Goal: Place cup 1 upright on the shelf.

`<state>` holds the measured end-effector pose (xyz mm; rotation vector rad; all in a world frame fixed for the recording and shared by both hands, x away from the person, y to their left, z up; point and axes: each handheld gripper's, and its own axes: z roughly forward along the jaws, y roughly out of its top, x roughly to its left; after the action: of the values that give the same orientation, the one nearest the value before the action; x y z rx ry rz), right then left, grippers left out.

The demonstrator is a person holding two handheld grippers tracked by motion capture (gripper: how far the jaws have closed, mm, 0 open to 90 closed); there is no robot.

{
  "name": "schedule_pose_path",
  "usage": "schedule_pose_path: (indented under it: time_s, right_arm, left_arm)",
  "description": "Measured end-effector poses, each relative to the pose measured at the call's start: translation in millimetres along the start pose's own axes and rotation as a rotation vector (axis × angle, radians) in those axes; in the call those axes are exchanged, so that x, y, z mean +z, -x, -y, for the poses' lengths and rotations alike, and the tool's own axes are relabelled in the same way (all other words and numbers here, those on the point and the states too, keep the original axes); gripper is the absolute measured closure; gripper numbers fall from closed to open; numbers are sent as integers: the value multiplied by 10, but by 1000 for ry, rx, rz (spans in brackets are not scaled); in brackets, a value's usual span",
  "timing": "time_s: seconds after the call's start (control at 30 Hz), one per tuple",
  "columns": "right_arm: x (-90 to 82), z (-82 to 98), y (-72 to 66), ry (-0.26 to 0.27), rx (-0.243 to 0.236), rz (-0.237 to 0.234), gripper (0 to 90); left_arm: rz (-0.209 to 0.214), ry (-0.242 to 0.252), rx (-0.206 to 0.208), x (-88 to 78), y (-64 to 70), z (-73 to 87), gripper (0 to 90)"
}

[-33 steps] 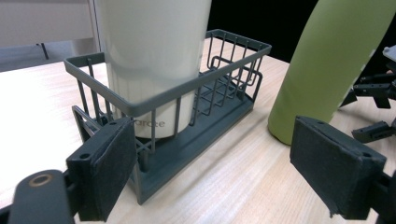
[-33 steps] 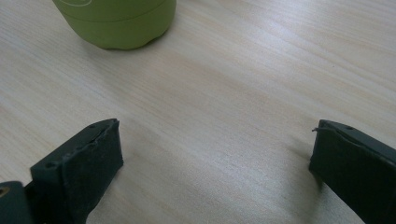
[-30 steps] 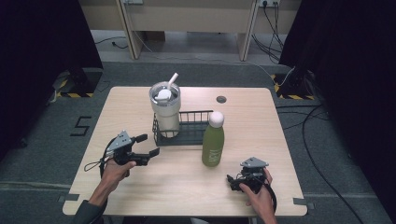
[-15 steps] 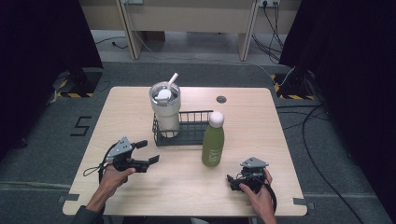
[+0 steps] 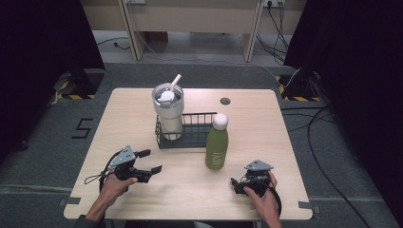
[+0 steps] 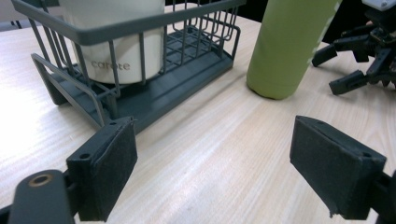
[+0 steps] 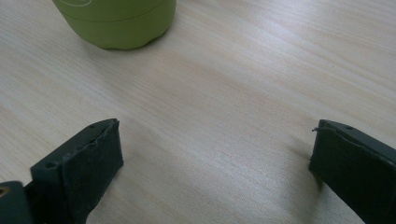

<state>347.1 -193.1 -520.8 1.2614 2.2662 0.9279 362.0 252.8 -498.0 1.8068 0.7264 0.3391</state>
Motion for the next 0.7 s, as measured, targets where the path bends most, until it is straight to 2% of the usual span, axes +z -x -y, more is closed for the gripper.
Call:
schedule_pose_path:
  time_s: [0.27, 0.4, 0.7]
  right_arm:
    - [0, 0, 1, 0, 0, -1, 24]
    - [1, 0, 1, 0, 1, -1, 24]
    - [0, 0, 1, 0, 0, -1, 24]
  left_arm:
    - [7, -16, -8, -35, 30, 75, 147]
    - [8, -31, 9, -51, 53, 110, 147]
    - [15, -62, 19, -70, 106, 164, 147]
